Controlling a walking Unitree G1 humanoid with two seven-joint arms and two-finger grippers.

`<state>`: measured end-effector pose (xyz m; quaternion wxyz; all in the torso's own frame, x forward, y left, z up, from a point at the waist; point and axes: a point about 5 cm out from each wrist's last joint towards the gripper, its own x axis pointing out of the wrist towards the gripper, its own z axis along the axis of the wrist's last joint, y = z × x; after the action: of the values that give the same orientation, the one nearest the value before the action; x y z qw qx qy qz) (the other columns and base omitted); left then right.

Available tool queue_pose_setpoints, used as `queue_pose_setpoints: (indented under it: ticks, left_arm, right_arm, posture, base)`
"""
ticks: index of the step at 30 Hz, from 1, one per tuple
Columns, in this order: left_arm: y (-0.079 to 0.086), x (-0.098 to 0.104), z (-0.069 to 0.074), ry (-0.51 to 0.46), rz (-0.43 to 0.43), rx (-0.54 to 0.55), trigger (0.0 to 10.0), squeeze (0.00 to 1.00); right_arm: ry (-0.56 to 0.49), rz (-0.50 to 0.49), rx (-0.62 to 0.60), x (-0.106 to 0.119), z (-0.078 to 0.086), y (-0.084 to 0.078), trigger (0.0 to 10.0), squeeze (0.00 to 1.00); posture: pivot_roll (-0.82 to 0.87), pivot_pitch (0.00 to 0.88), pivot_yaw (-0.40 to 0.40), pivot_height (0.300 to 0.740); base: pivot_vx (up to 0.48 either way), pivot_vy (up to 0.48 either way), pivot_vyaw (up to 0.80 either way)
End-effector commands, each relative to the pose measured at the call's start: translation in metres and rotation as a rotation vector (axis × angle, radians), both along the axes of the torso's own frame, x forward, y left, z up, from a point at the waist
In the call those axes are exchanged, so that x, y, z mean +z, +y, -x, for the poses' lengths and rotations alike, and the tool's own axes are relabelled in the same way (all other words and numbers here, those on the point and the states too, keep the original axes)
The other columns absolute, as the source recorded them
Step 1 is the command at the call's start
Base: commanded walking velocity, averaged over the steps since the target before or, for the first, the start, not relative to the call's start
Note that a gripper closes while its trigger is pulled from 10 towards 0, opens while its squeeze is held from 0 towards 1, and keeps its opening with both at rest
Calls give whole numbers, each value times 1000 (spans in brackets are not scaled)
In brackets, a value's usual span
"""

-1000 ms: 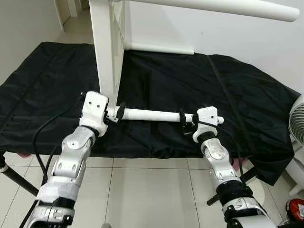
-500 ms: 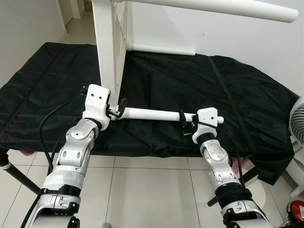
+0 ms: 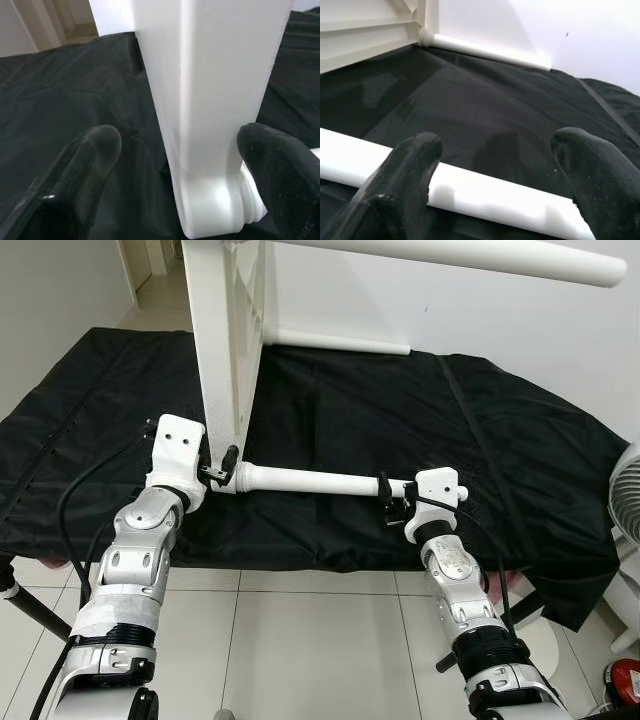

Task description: Building children table

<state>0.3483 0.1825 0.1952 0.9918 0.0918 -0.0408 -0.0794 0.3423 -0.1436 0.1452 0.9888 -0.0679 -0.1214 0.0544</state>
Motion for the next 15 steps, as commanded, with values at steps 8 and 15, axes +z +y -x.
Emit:
queue_pose_setpoints:
  ticks: [8,15]
  left_arm:
    - [-10,4,5,-55,84,99,10000,0]
    - [-13,8,6,-60,90,56,10000,0]
  right_arm:
    - [19,6,18,-3,-1,6,10000,0]
    - [18,7,18,-2,-1,6,10000,0]
  posture:
    - [122,61,-42,740]
    - [121,58,-40,740]
  base:
    - [0,0,0]
    - [0,0,0]
